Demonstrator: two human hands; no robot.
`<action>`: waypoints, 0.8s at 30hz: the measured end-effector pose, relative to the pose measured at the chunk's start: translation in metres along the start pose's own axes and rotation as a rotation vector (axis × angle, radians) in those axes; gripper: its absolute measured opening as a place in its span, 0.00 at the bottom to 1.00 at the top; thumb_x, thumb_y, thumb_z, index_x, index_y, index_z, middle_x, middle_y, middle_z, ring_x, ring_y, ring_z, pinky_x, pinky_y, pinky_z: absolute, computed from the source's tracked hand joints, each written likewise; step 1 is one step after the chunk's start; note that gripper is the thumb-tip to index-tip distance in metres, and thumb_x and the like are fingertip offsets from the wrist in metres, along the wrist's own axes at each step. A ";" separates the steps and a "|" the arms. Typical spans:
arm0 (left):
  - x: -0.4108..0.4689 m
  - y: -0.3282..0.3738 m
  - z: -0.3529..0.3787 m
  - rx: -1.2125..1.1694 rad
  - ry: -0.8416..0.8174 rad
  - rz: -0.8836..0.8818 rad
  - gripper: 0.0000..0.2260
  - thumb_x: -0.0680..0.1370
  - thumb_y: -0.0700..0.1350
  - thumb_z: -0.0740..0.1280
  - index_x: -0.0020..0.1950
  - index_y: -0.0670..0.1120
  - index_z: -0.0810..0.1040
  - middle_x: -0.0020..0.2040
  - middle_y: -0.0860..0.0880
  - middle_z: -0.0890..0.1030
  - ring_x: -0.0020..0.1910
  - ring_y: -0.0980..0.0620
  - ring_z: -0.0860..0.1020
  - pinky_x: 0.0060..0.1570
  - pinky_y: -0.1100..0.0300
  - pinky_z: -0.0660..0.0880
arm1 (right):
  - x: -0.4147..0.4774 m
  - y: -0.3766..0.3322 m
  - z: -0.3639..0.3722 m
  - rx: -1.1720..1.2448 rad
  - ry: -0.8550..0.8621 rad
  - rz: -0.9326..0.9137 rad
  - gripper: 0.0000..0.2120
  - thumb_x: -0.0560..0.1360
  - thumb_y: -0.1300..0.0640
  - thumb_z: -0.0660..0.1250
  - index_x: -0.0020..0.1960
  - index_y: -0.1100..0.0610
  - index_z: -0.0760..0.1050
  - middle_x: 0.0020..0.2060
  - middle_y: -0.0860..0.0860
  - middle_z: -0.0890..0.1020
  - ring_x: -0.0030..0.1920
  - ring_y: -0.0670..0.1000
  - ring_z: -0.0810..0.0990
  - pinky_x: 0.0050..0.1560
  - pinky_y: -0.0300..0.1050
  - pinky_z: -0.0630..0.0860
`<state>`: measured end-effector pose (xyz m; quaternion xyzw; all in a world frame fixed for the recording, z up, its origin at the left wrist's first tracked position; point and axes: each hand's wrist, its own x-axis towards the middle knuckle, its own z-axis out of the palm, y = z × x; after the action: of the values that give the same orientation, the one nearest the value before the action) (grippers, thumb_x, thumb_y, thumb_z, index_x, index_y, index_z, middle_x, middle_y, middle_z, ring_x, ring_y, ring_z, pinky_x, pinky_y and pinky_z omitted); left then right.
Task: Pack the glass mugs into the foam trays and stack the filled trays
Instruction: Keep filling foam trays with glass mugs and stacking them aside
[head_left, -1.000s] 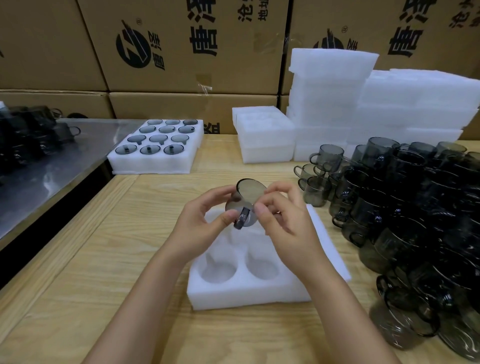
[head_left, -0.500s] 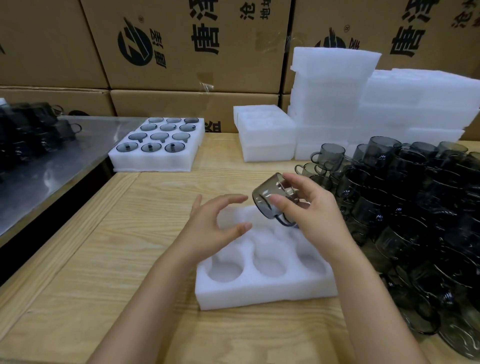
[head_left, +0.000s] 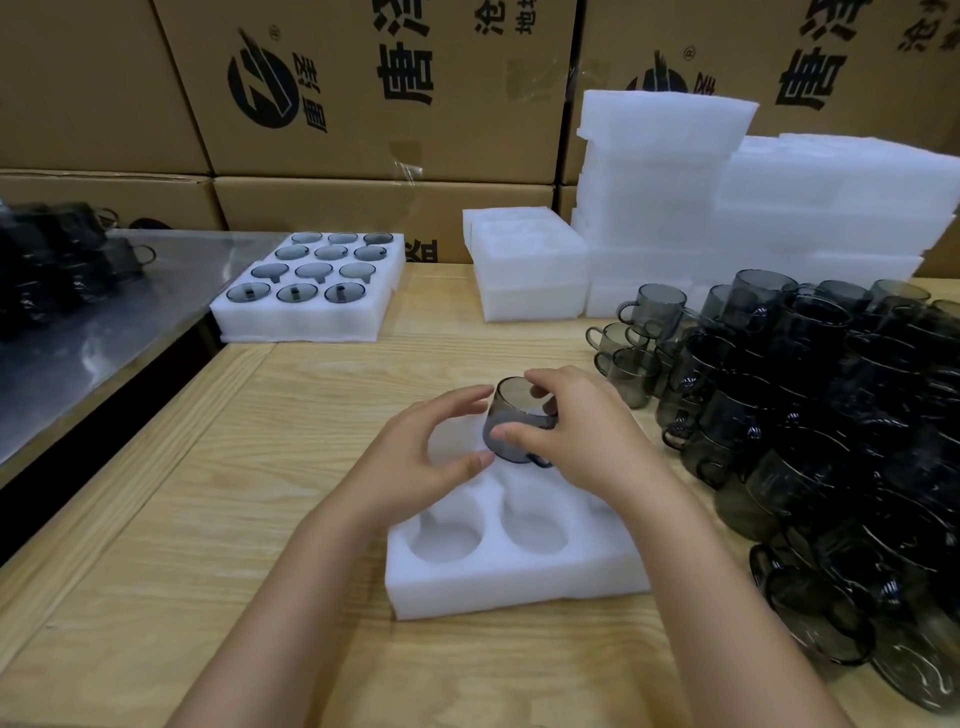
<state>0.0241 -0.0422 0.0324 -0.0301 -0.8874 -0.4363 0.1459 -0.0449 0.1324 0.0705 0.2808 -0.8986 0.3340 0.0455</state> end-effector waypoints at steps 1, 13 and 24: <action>-0.001 0.000 0.000 -0.005 -0.005 0.013 0.26 0.73 0.48 0.73 0.68 0.63 0.70 0.63 0.61 0.77 0.65 0.67 0.69 0.66 0.59 0.66 | -0.001 0.000 -0.001 -0.038 -0.007 -0.001 0.27 0.69 0.44 0.72 0.64 0.54 0.72 0.52 0.49 0.74 0.53 0.49 0.72 0.49 0.45 0.70; -0.003 0.008 0.001 0.295 -0.116 0.168 0.27 0.79 0.49 0.66 0.72 0.65 0.55 0.73 0.68 0.55 0.73 0.70 0.51 0.74 0.58 0.41 | -0.005 0.008 0.007 -0.057 -0.295 -0.102 0.34 0.78 0.41 0.56 0.76 0.58 0.52 0.76 0.50 0.53 0.75 0.44 0.46 0.72 0.39 0.47; -0.001 0.013 0.004 0.405 -0.172 0.173 0.25 0.79 0.42 0.62 0.75 0.53 0.62 0.75 0.60 0.59 0.74 0.65 0.56 0.74 0.65 0.47 | 0.000 0.023 0.012 -0.226 -0.445 -0.176 0.26 0.83 0.49 0.45 0.77 0.54 0.41 0.77 0.46 0.43 0.75 0.42 0.41 0.72 0.38 0.37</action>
<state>0.0263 -0.0309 0.0398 -0.1133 -0.9600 -0.2311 0.1099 -0.0554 0.1390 0.0481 0.4174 -0.8903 0.1564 -0.0935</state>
